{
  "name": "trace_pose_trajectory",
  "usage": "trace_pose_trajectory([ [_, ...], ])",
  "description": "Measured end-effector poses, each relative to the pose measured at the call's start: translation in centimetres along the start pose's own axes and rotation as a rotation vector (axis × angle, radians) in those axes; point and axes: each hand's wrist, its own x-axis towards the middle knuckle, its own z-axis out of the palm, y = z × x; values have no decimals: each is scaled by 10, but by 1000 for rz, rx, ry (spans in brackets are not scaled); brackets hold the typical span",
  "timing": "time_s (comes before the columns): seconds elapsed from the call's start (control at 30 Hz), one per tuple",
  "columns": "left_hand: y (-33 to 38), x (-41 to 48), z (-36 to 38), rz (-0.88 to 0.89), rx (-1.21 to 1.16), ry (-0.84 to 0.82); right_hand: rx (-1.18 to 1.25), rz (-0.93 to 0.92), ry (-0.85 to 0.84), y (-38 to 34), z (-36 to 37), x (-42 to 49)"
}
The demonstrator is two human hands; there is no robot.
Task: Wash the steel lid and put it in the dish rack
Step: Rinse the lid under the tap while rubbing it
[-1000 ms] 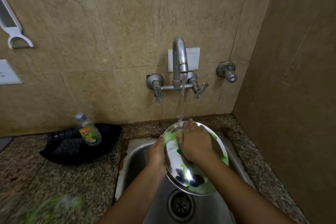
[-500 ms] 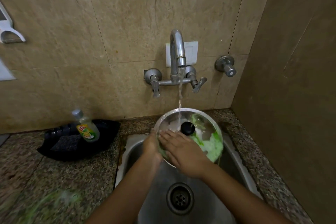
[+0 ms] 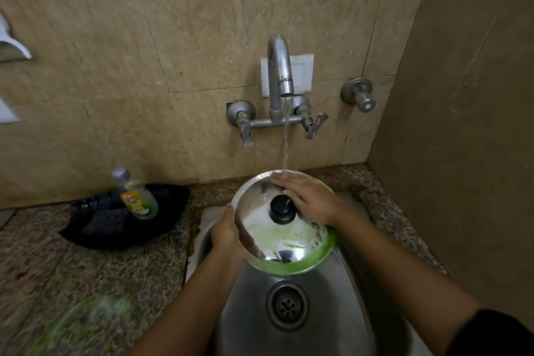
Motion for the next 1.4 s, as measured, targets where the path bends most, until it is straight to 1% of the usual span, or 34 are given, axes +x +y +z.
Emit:
trace_pose_trajectory([
  [0.07, 5, 1, 2, 29, -8, 51, -19, 57, 57, 3, 7, -8],
  [0.13, 7, -2, 5, 68, -18, 93, -59, 202, 171, 2, 22, -29],
  [0.2, 7, -4, 8, 75, -78, 122, -84, 348, 232, -5, 43, -56],
  [0.23, 8, -8, 11, 53, -106, 135, -83, 385, 250, -10, 54, -69],
  [0.27, 8, -9, 13, 38, -120, 147, -87, 380, 255, -17, 63, -80],
  [0.3, 7, -12, 15, 20, -147, 156, -99, 325, 245, -25, 71, -88],
  [0.33, 3, -12, 16, -14, -175, 162, -123, 220, 218, -34, 75, -92],
  [0.4, -6, -12, 19, -48, -178, 129, -163, -60, 93, -49, 80, -88],
  [0.43, -8, -13, 19, -44, -158, 110, -158, -155, 46, -55, 79, -81],
  [0.53, -3, -16, 21, -60, -144, 91, -131, -247, 33, -57, 70, -66],
  [0.63, 11, -13, 15, -85, -216, 129, -113, -283, 52, -35, 61, -86],
  [0.7, 17, -9, 9, -60, -239, 155, -62, -197, 146, -12, 52, -103],
  [0.77, 17, -9, 4, -5, -203, 168, -53, -7, 210, 8, 44, -103],
  [0.83, 10, -9, 2, 22, -157, 136, -61, 186, 206, 16, 37, -84],
  [0.87, 3, -7, 2, 13, -117, 114, -61, 236, 197, 16, 33, -69],
  [0.9, -4, -3, 0, -13, -67, 84, -59, 245, 181, 16, 29, -53],
  [0.93, -7, -5, 1, -37, -11, 50, -58, 214, 154, 15, 25, -37],
  [1.0, -5, -13, 2, -50, 71, 17, -2, 84, 40, 8, 14, -10],
  [1.07, 4, -16, 2, -59, 112, 30, 28, -26, -83, 5, 8, 4],
  [1.1, 5, -14, 0, -66, 115, 46, 11, -49, -111, 7, 8, 6],
  [1.13, 7, -14, -1, -42, 98, 64, -3, -38, -103, 12, 10, 5],
  [1.17, 9, -15, -1, -21, 69, 82, -7, 14, -52, 18, 14, 3],
  [1.2, 6, -11, -2, -6, 48, 96, 15, 104, 40, 24, 19, -2],
  [1.27, 0, -8, 0, -3, 2, 108, 119, 298, 284, 31, 27, -7],
  [1.3, -3, -11, 3, -6, -5, 94, 170, 374, 360, 30, 29, -5],
  [1.33, -5, -15, 5, 4, 6, 74, 209, 443, 380, 25, 28, 0],
  [1.4, -7, -22, 9, 46, 56, 27, 217, 519, 326, 13, 21, 15],
])
